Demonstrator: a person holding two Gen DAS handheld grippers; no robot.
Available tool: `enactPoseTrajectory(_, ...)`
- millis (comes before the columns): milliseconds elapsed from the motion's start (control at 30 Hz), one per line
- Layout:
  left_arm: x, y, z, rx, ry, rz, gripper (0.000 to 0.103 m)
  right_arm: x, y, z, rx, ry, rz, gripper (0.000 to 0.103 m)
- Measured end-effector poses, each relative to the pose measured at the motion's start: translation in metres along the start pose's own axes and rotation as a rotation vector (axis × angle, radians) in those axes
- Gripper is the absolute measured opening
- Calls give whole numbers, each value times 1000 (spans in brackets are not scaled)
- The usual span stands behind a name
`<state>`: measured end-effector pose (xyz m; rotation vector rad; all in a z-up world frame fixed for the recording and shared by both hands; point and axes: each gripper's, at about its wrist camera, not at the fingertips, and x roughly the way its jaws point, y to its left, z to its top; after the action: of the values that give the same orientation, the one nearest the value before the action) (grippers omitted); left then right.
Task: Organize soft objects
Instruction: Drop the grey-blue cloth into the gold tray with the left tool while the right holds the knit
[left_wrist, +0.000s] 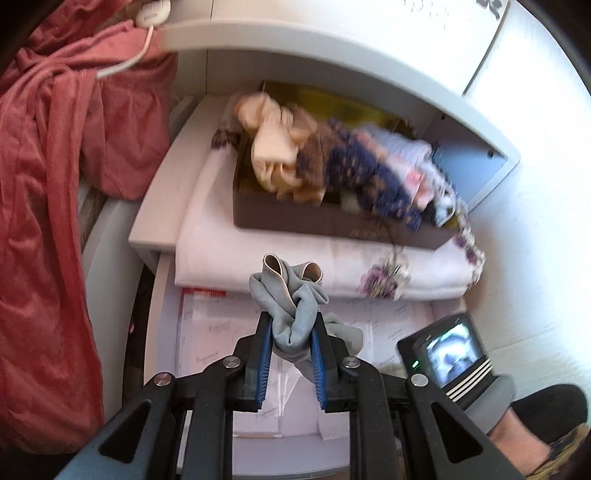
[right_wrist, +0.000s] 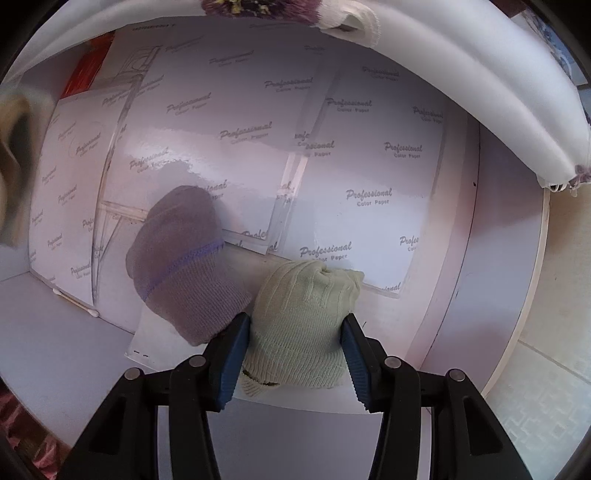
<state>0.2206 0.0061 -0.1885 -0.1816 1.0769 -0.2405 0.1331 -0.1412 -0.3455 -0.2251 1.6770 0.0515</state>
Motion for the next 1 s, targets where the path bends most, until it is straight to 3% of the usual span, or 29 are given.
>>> enactPoseTrajectory(333, -53, -5, 66, -45, -127, -127, 18, -5, 6, -2, -4, -1, -2, 51)
enactPoseTrajectory(600, -38, -3, 112, -128, -184, -142, 18, -8, 14, 0, -16, -1, -13, 52)
enactPoseTrajectory(733, -6, 5, 124, -190, -151, -149, 18, -7, 13, 0, -26, -1, -18, 52)
enactPoseTrajectory(1000, 62, 6, 107, -164, -11, -33, 18, -6, 13, 1, -31, 0, -23, 52)
